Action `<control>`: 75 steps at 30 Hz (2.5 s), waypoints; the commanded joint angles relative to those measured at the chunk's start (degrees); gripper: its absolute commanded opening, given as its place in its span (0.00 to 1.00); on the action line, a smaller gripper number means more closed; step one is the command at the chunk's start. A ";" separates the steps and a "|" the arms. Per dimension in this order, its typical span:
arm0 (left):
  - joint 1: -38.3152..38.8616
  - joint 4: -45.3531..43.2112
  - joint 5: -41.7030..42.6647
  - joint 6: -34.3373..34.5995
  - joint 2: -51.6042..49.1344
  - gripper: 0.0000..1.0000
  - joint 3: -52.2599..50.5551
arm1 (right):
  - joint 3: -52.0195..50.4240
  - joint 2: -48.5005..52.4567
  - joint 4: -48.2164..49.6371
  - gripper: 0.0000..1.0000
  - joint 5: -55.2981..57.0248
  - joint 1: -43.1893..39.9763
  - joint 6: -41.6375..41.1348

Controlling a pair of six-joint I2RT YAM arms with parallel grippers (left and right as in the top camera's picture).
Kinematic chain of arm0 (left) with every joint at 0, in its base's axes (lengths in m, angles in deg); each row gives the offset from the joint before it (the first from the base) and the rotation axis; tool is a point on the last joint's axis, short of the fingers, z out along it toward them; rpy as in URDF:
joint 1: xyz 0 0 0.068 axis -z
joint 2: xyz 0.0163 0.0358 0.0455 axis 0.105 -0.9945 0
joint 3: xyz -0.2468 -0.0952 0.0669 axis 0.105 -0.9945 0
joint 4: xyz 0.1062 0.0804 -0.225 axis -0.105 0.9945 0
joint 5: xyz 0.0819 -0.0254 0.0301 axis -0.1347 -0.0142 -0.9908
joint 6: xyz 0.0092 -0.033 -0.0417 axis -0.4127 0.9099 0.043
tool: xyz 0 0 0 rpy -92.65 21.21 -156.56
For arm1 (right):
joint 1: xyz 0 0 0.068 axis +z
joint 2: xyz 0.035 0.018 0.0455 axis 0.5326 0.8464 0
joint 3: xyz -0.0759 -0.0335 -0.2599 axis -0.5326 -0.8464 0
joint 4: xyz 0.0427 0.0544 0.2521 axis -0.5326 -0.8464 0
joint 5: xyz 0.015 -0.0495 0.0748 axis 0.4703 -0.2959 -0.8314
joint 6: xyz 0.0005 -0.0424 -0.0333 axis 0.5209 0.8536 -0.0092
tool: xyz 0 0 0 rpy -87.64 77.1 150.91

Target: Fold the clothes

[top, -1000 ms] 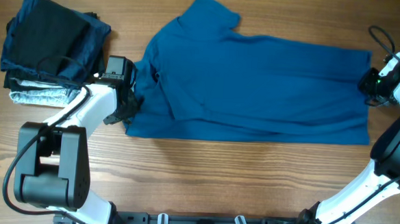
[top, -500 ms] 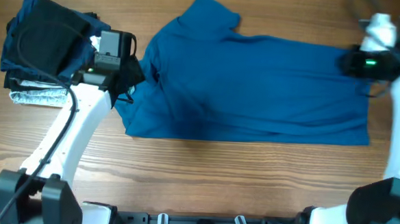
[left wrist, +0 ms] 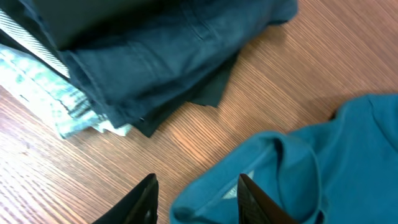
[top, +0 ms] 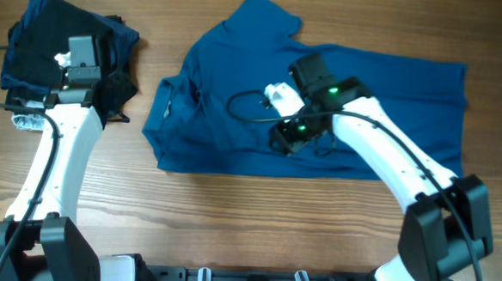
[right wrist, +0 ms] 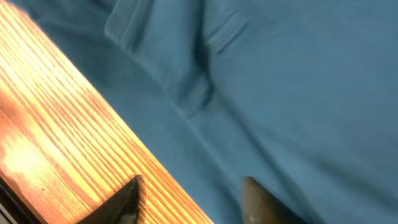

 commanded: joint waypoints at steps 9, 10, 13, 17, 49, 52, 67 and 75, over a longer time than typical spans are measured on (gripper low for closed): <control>-2.58 -1.46 0.07 0.37 -0.68 0.45 0.24 | -4.46 3.69 7.72 0.63 5.77 6.49 13.62; -2.58 -1.64 0.09 0.37 -1.16 0.45 0.24 | -4.72 4.24 8.96 0.64 7.89 7.48 13.62; -2.58 -1.77 0.09 0.37 -2.51 0.47 0.24 | -5.31 5.38 10.43 0.67 13.66 9.90 13.64; -2.58 -2.14 0.11 0.37 -5.03 0.47 0.24 | -7.85 6.23 16.79 0.70 21.24 11.19 13.55; -2.58 -1.57 1.40 0.35 -5.53 0.47 0.24 | -6.19 8.50 33.35 0.81 25.03 -3.39 0.52; -2.58 -1.40 1.40 0.37 -5.53 0.47 0.24 | -3.30 0.85 22.01 0.81 14.40 -3.30 1.53; -2.58 -1.46 1.42 0.37 -5.53 0.47 0.24 | -16.09 1.68 22.12 0.77 22.47 -3.30 4.24; -2.58 -1.44 1.79 0.37 -5.53 0.47 0.24 | -16.09 1.68 38.03 0.85 31.91 -5.03 4.24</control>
